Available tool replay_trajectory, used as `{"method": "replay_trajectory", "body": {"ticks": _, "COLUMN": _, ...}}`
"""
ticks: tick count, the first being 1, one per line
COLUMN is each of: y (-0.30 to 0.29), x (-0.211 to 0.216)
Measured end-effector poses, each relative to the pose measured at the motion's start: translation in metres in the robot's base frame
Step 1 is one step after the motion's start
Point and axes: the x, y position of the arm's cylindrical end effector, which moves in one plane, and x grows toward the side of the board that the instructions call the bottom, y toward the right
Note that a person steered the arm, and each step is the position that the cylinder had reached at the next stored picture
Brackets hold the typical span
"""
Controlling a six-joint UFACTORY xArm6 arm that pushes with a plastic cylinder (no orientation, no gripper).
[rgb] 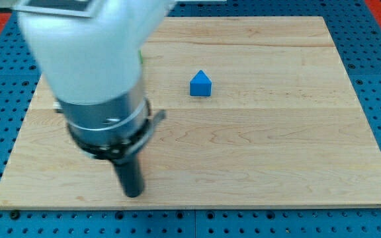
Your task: Adjust the red and yellow blocks to form a line
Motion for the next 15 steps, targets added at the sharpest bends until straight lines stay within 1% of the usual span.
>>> {"method": "replay_trajectory", "body": {"ticks": 1, "y": -0.021, "x": 0.000}}
{"method": "replay_trajectory", "body": {"ticks": 2, "y": 0.052, "x": 0.004}}
{"method": "replay_trajectory", "body": {"ticks": 3, "y": 0.132, "x": -0.009}}
{"method": "replay_trajectory", "body": {"ticks": 4, "y": 0.115, "x": -0.041}}
{"method": "replay_trajectory", "body": {"ticks": 5, "y": 0.073, "x": -0.064}}
{"method": "replay_trajectory", "body": {"ticks": 6, "y": 0.016, "x": -0.065}}
{"method": "replay_trajectory", "body": {"ticks": 7, "y": 0.008, "x": -0.065}}
{"method": "replay_trajectory", "body": {"ticks": 8, "y": 0.013, "x": -0.068}}
{"method": "replay_trajectory", "body": {"ticks": 9, "y": 0.021, "x": -0.090}}
{"method": "replay_trajectory", "body": {"ticks": 10, "y": -0.009, "x": -0.104}}
{"method": "replay_trajectory", "body": {"ticks": 11, "y": -0.013, "x": -0.104}}
{"method": "replay_trajectory", "body": {"ticks": 12, "y": 0.010, "x": -0.115}}
{"method": "replay_trajectory", "body": {"ticks": 13, "y": 0.067, "x": -0.088}}
{"method": "replay_trajectory", "body": {"ticks": 14, "y": 0.071, "x": -0.013}}
{"method": "replay_trajectory", "body": {"ticks": 15, "y": 0.031, "x": 0.018}}
